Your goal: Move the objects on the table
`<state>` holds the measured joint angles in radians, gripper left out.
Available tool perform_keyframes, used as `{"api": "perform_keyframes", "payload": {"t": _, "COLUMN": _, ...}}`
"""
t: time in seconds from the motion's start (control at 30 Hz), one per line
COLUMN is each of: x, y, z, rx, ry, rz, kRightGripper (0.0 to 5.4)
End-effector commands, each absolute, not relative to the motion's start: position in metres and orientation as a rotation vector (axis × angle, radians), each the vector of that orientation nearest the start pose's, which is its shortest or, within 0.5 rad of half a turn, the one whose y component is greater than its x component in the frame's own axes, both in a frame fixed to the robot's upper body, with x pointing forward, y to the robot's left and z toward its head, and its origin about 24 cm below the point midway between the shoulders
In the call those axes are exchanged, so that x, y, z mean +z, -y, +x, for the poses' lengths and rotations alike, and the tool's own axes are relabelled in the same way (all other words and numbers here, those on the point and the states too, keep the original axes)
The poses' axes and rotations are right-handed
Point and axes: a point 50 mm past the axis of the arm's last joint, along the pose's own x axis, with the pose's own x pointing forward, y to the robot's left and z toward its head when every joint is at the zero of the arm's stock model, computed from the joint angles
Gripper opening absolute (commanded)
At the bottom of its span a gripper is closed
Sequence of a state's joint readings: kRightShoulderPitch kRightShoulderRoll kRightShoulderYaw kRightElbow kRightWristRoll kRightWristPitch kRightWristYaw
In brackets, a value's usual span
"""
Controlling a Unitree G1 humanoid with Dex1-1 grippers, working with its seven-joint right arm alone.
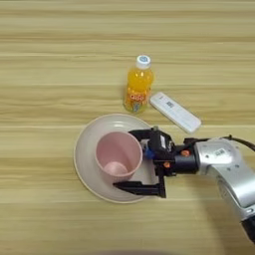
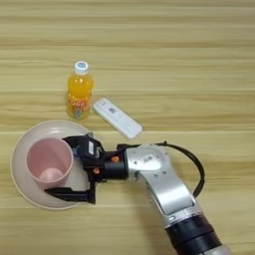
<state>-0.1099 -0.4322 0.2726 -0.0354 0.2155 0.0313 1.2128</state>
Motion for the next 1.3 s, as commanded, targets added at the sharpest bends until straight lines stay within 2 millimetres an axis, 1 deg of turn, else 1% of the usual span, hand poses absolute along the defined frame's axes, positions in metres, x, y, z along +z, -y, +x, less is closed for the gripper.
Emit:
{"api": "perform_keyframes", "payload": {"t": 0.03, "x": 0.077, "y": 0.127, "z": 0.231, "rx": 1.471, "ry": -0.031, "rz": -0.289, "kRightGripper": 5.36}}
{"api": "perform_keyframes", "payload": {"t": 0.23, "x": 0.078, "y": 0.134, "z": 0.233, "rx": 1.462, "ry": -0.038, "rz": -0.299, "kRightGripper": 5.36}}
{"api": "perform_keyframes", "payload": {"t": 0.6, "x": 0.077, "y": 0.154, "z": 0.236, "rx": 1.414, "ry": -0.069, "rz": -0.323, "kRightGripper": 5.36}}
{"api": "perform_keyframes", "payload": {"t": 0.7, "x": 0.077, "y": 0.159, "z": 0.24, "rx": 1.389, "ry": -0.071, "rz": -0.339, "kRightGripper": 5.36}}
{"api": "perform_keyframes", "payload": {"t": 1.03, "x": 0.088, "y": 0.18, "z": 0.252, "rx": 1.318, "ry": -0.054, "rz": -0.383, "kRightGripper": 5.36}}
{"api": "perform_keyframes", "payload": {"t": 1.3, "x": 0.089, "y": 0.185, "z": 0.255, "rx": 1.294, "ry": -0.048, "rz": -0.401, "kRightGripper": 5.36}}
